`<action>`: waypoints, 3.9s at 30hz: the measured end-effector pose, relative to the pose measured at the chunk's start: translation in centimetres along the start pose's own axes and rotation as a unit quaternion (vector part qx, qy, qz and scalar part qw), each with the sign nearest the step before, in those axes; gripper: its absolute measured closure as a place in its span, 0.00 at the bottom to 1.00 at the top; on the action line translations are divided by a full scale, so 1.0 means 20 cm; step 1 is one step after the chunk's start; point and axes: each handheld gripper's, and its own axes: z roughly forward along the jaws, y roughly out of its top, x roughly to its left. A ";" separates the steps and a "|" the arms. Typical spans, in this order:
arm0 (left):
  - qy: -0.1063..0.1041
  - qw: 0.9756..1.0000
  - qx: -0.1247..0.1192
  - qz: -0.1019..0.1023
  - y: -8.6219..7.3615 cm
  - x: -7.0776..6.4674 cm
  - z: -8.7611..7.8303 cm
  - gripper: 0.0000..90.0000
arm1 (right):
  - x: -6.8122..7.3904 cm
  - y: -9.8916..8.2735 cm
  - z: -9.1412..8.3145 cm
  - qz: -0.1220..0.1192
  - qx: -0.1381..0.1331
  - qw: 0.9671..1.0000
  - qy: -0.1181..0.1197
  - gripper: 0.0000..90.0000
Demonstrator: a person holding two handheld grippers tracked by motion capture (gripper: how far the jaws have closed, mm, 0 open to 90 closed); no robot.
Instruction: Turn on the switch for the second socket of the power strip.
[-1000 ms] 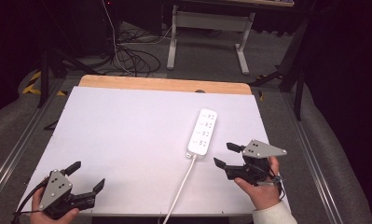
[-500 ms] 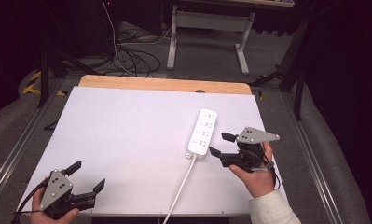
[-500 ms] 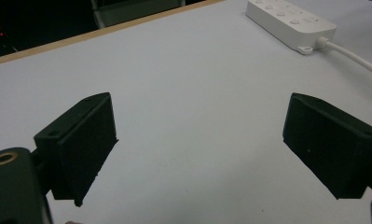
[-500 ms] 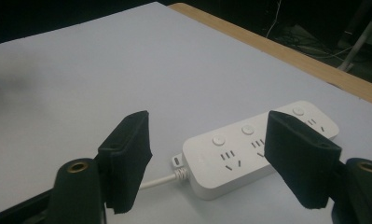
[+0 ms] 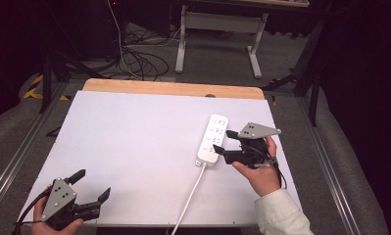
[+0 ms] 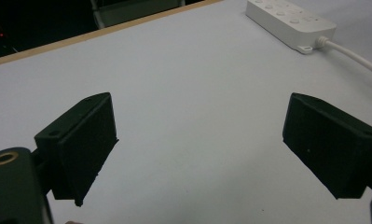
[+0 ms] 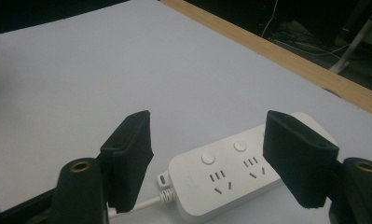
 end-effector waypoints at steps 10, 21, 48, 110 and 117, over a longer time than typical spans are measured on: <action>-0.001 1.000 0.002 0.001 0.00 0.00 0.00 0.11 | -0.04 0.04 0.11 -0.006 0.018 1.000 -0.021 0.43; -0.001 1.000 0.003 0.002 0.00 0.00 0.00 0.11 | -0.09 0.02 0.24 -0.023 0.043 0.999 -0.010 0.79; 0.001 1.000 0.005 0.003 -0.01 0.01 0.01 0.12 | -0.21 -0.08 0.50 0.026 0.085 0.996 -0.030 1.00; -0.007 1.000 0.010 0.009 -0.01 0.00 0.02 0.12 | -0.18 -0.15 0.59 0.034 0.111 0.992 -0.051 1.00; -0.007 1.000 0.011 0.009 -0.01 0.00 0.02 0.12 | -0.19 -0.15 0.59 0.042 0.111 0.992 -0.048 1.00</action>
